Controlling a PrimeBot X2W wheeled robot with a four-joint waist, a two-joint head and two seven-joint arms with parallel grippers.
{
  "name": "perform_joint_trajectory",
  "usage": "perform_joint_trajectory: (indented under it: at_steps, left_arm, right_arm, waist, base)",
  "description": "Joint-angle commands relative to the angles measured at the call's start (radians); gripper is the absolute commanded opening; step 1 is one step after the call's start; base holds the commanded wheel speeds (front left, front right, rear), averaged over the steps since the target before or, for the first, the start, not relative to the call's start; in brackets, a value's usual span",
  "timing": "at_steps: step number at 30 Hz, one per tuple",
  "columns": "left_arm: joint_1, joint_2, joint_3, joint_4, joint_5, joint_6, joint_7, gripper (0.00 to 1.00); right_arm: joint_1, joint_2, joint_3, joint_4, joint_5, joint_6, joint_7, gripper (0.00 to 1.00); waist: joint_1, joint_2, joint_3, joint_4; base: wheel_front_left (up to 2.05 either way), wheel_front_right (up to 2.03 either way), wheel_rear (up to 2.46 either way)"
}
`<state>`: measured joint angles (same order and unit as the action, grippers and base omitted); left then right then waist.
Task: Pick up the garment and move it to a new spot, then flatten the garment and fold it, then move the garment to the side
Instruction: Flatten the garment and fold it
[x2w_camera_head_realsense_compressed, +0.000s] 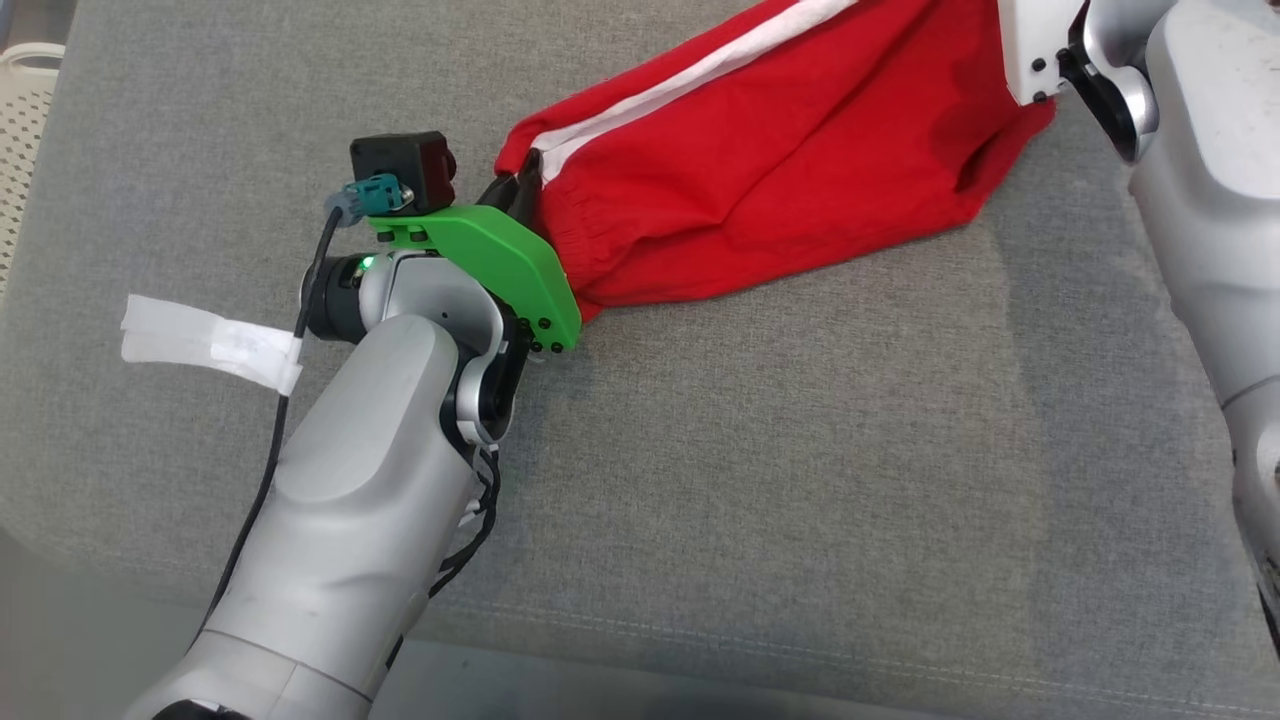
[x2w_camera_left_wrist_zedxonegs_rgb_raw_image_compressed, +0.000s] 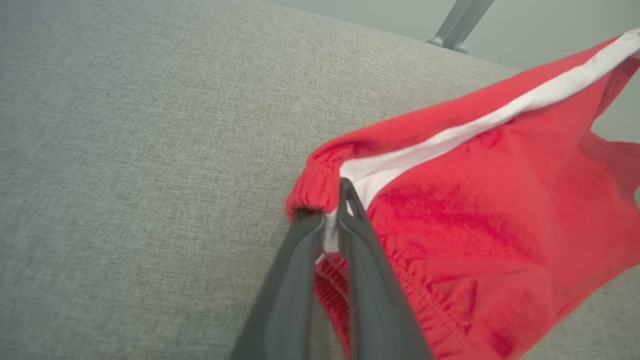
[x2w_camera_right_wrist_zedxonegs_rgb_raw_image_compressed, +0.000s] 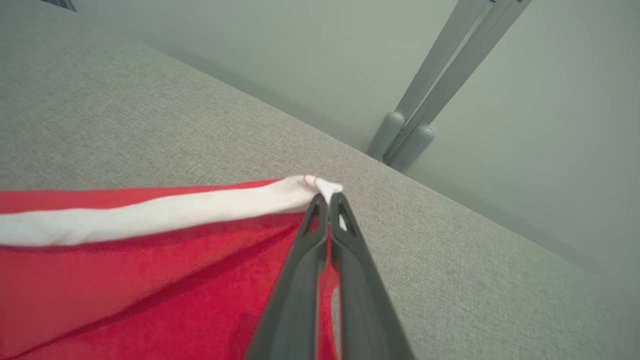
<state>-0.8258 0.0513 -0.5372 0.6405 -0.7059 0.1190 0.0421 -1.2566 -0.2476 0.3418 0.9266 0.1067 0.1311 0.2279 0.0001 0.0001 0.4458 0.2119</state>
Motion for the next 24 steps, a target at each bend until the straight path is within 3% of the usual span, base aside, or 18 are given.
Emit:
perform_joint_trajectory:
  at_steps: [1, 2, 12, 17, 24]
  left_arm:
    - [-0.019, 0.001, -0.004, 0.006, -0.012, -0.007, -0.005, 1.0]
    - [-0.023, 0.0, -0.012, 0.011, -0.022, -0.013, -0.007, 1.0]
    - [-0.055, 0.001, -0.052, 0.025, -0.048, -0.025, -0.113, 1.0]
    - [-0.002, 0.032, -0.038, -0.006, -0.039, -0.025, -0.187, 1.0]
    - [0.128, 0.089, -0.005, -0.122, 0.008, 0.042, -0.291, 1.0]
  right_arm:
    - [-0.01, 0.009, -0.001, 0.013, 0.0, -0.001, -0.009, 0.85]
    - [-0.014, 0.014, -0.002, 0.026, 0.005, -0.001, -0.016, 1.0]
    - [-0.041, 0.03, 0.0, 0.089, 0.05, -0.001, -0.138, 1.0]
    - [0.007, 0.023, -0.015, 0.097, 0.086, -0.001, -0.204, 1.0]
    - [0.106, 0.007, -0.074, 0.121, 0.115, -0.001, -0.294, 1.0]
  waist:
    - [-0.0001, -0.0001, 0.005, 0.005]
    - [-0.0001, -0.0001, 0.006, 0.006]
    - [-0.0001, -0.0001, -0.028, 0.0]
    - [-0.0001, -0.0001, -0.076, -0.007]
    - [-0.0001, -0.0001, -0.154, -0.007]
  base:
    - [0.0, 0.0, 0.0]
    - [0.0, 0.0, 0.0]
    - [0.0, 0.0, 0.0]
    - [0.0, 0.0, 0.0]
    - [0.0, 0.0, 0.0]
